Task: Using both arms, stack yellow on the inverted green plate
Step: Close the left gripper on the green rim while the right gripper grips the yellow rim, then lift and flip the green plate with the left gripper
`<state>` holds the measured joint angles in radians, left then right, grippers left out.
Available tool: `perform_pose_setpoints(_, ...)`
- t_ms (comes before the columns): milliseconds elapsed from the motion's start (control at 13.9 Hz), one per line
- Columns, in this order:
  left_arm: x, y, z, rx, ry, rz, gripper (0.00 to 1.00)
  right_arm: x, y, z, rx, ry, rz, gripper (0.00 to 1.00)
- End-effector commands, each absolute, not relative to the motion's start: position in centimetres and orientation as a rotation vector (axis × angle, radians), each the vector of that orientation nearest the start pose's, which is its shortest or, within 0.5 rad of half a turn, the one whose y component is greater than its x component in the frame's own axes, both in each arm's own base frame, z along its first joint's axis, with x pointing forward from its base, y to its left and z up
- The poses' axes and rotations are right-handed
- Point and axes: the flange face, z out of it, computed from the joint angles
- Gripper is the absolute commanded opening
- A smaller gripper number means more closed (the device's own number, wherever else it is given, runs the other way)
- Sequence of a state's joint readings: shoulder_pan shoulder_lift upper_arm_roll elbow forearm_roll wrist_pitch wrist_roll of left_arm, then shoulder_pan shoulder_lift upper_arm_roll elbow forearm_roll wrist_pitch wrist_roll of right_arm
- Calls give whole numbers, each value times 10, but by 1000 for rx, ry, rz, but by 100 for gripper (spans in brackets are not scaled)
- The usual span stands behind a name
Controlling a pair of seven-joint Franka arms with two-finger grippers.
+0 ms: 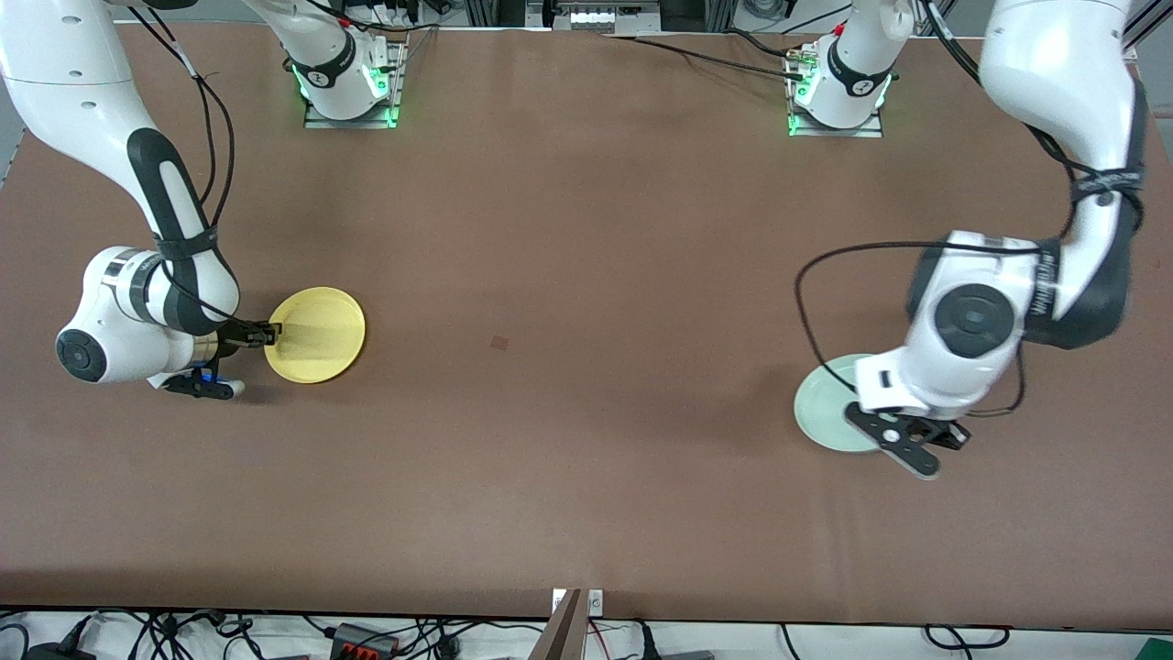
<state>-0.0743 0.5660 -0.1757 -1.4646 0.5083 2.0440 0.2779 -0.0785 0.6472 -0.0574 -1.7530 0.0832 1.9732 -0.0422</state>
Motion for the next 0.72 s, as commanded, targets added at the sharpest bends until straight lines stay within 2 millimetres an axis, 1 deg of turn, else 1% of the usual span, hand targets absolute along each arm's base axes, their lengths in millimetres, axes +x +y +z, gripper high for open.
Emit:
perform_pose_setpoints(0, 690, -169, 376, -2487, 909, -41, 3, 606, -78, 173, -2970, 212, 655, 27)
perform_pose_setpoints(72, 679, -201, 375, -2436, 922, -42, 2, 607, -77, 173, -2970, 210, 656, 27)
perform_pose_setpoints(143, 668, -228, 374, -2389, 908, -43, 2, 607, -77, 173, -2970, 210, 656, 27)
perform_pose_setpoints(215, 659, -252, 375, -2342, 853, -85, 2, 606, -78, 172, -2969, 212, 658, 27)
perform_pose_setpoints(287, 652, -270, 376, -2311, 781, -151, 2, 606, -77, 172, -2970, 210, 658, 20)
perform_pose_setpoints(359, 637, -298, 372, -2265, 749, -173, 1, 606, -78, 172, -2969, 212, 658, 12)
perform_pose_setpoints(430, 617, -330, 365, -2210, 746, -179, 1, 606, -78, 169, -2968, 212, 664, 4)
perform_pose_setpoints(502, 601, -354, 355, -2172, 699, -210, 1, 605, -78, 169, -2968, 212, 664, 0)
perform_pose_setpoints(574, 586, -376, 352, -2145, 624, -278, 1, 605, -78, 169, -2968, 212, 664, 0)
perform_pose_setpoints(646, 575, -390, 347, -2123, 571, -323, 1, 606, -78, 169, -2968, 212, 662, 0)
